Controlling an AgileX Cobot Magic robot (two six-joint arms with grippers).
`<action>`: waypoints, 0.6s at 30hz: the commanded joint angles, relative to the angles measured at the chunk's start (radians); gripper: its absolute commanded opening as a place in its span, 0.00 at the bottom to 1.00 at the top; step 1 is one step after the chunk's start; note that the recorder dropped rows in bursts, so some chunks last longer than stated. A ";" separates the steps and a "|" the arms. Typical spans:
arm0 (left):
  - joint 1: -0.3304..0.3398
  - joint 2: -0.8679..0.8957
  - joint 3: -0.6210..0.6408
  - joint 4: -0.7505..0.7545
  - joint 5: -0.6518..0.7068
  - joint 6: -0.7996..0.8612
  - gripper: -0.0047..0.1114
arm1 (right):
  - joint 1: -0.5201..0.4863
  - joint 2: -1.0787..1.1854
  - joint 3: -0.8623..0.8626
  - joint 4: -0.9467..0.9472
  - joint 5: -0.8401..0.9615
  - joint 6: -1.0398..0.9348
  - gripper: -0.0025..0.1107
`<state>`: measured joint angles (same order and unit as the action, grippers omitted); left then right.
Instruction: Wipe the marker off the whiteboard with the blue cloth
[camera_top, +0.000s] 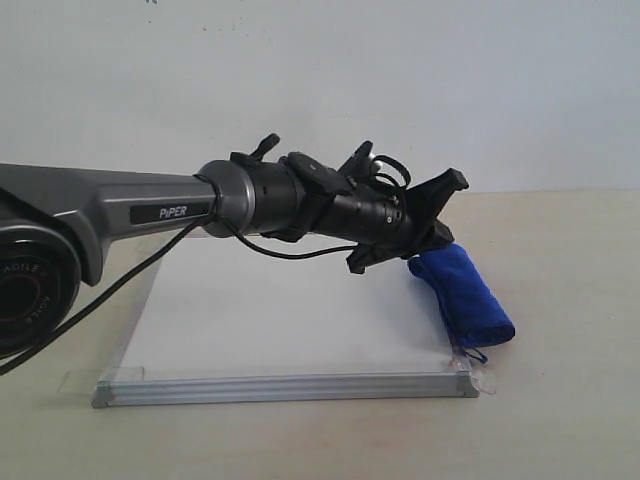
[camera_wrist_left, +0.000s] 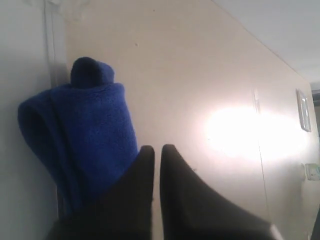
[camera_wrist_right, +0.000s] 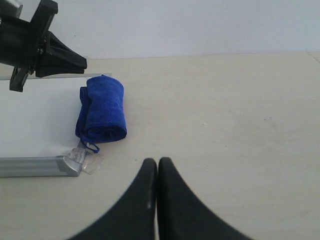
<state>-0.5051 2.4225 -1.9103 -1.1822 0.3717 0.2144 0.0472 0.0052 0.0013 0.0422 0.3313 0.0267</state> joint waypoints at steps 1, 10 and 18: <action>-0.025 0.003 0.001 0.048 -0.001 -0.005 0.08 | -0.007 -0.005 -0.001 0.002 -0.010 -0.004 0.02; -0.027 -0.019 0.001 0.116 0.107 0.009 0.08 | -0.007 -0.005 -0.001 0.002 -0.010 -0.004 0.02; -0.027 -0.113 0.003 0.211 0.261 0.040 0.08 | -0.007 -0.005 -0.001 0.002 -0.010 -0.004 0.02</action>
<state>-0.5271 2.3587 -1.9103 -0.9966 0.5824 0.2301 0.0472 0.0052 0.0013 0.0422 0.3313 0.0267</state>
